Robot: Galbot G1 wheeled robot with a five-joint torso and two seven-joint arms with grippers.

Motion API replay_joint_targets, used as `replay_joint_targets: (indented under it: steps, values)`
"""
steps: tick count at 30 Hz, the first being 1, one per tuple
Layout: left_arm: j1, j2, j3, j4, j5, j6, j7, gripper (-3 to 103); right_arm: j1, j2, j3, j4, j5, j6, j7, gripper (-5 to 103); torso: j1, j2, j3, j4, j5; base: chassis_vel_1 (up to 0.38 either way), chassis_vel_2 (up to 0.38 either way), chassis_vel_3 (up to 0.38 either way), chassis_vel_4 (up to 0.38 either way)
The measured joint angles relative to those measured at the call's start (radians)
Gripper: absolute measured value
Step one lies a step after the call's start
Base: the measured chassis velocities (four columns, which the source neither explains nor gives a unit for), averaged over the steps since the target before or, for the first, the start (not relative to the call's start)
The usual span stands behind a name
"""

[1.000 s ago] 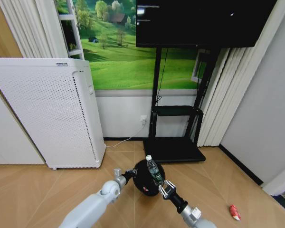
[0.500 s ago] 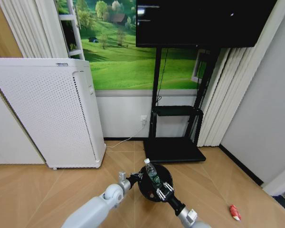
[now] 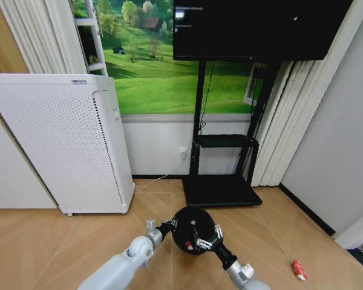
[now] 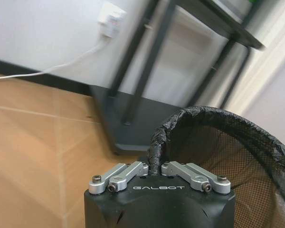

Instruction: Pick up the trash bin and place the garbage on the floor into it.

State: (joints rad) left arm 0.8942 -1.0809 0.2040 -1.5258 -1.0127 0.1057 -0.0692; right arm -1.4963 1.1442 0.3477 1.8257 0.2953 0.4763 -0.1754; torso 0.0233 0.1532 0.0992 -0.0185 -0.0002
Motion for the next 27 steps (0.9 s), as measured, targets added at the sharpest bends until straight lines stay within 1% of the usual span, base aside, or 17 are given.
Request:
replay_joint_targets:
  steps: [2,3,4,5,6,7,8,10,11,12,14,15,17,19,21,27]
  values:
    - [0.074,0.014,-0.097,-0.030,-0.018,0.001,-0.005,6,-0.002,0.000,0.011,0.001,0.017,-0.044,0.063,100,0.000,0.000,0.000,0.0000,0.0001,0.000,0.000,0.000,0.000]
    - [0.074,0.014,-0.097,-0.030,-0.018,0.001,-0.005,6,-0.002,0.000,0.011,0.001,0.017,-0.044,0.063,100,0.000,0.000,0.000,0.0000,0.0001,0.000,0.000,0.000,0.000]
    - [0.108,0.022,-0.135,-0.047,-0.027,0.003,-0.007,6,-0.002,-0.002,0.017,-0.004,0.018,-0.069,0.090,100,0.000,0.000,0.000,0.0003,0.0002,0.000,0.000,0.000,0.000]
    - [0.126,0.027,-0.153,-0.056,-0.030,0.004,-0.007,6,-0.002,-0.003,0.019,-0.007,0.020,-0.078,0.102,100,0.000,0.000,0.000,0.0003,0.0000,0.000,0.000,0.000,0.000]
    - [0.168,0.045,-0.196,-0.080,-0.036,0.005,-0.008,6,-0.001,0.001,0.023,-0.019,0.027,-0.091,0.122,100,0.000,0.000,0.000,0.0003,-0.0002,0.000,0.000,0.000,0.000]
    - [0.188,0.055,-0.218,-0.093,-0.038,0.004,-0.008,6,0.000,0.005,0.024,-0.025,0.027,-0.093,0.127,100,0.000,0.000,0.000,0.0003,0.0001,0.000,0.000,0.000,0.000]
    - [0.188,0.055,-0.218,-0.093,-0.038,0.004,-0.008,6,0.000,0.005,0.024,-0.025,0.027,-0.093,0.127,100,0.000,0.000,0.000,0.0003,0.0001,0.000,0.000,0.000,0.000]
    - [0.226,0.071,-0.269,-0.119,-0.045,0.001,-0.008,6,0.001,0.022,0.027,-0.040,0.019,-0.095,0.130,100,0.000,0.000,0.000,0.0005,0.0002,-0.022,-0.018,0.022,0.026]
    - [0.232,0.075,-0.280,-0.125,-0.054,-0.001,-0.010,6,-0.005,0.038,0.033,-0.046,0.017,-0.098,0.131,100,0.000,0.000,0.000,0.0007,0.0000,-0.044,-0.041,0.049,0.051]
    - [0.232,0.075,-0.280,-0.125,-0.054,-0.001,-0.010,6,-0.005,0.038,0.033,-0.046,0.017,-0.098,0.131,100,0.000,0.000,0.000,0.0007,0.0000,-0.044,-0.041,0.049,0.051]
    - [0.232,0.078,-0.289,-0.134,-0.067,-0.003,-0.015,6,-0.024,0.064,0.040,-0.060,0.019,-0.113,0.142,100,0.000,0.000,0.000,0.0002,0.0001,-0.090,-0.056,0.069,0.095]
    - [0.233,0.078,-0.291,-0.138,-0.070,-0.004,-0.017,6,-0.027,0.071,0.041,-0.068,0.019,-0.113,0.145,100,0.000,0.000,0.000,-0.0002,0.0000,-0.111,-0.071,0.090,0.092]
    - [0.237,0.081,-0.295,-0.146,-0.072,-0.005,-0.019,6,-0.027,0.079,0.043,-0.091,0.009,-0.113,0.148,100,0.000,0.000,0.000,-0.0001,0.0002,-0.135,-0.101,0.097,0.116]
    - [0.243,0.083,-0.300,-0.152,-0.072,-0.006,-0.020,6,-0.023,0.083,0.044,-0.112,0.000,-0.112,0.151,100,0.000,0.000,0.000,-0.0004,0.0002,-0.188,-0.171,0.116,0.139]
    - [0.245,0.085,-0.304,-0.159,-0.072,-0.008,-0.020,6,-0.016,0.084,0.044,-0.139,0.005,-0.112,0.155,100,0.000,0.000,0.000,0.0001,0.0001,-0.197,-0.180,0.192,0.190]
    - [0.245,0.087,-0.306,-0.163,-0.075,-0.010,-0.022,6,-0.004,0.092,0.048,-0.190,0.008,-0.114,0.170,100,0.000,0.000,0.000,0.0000,0.0001,-0.235,-0.218,0.214,0.242]
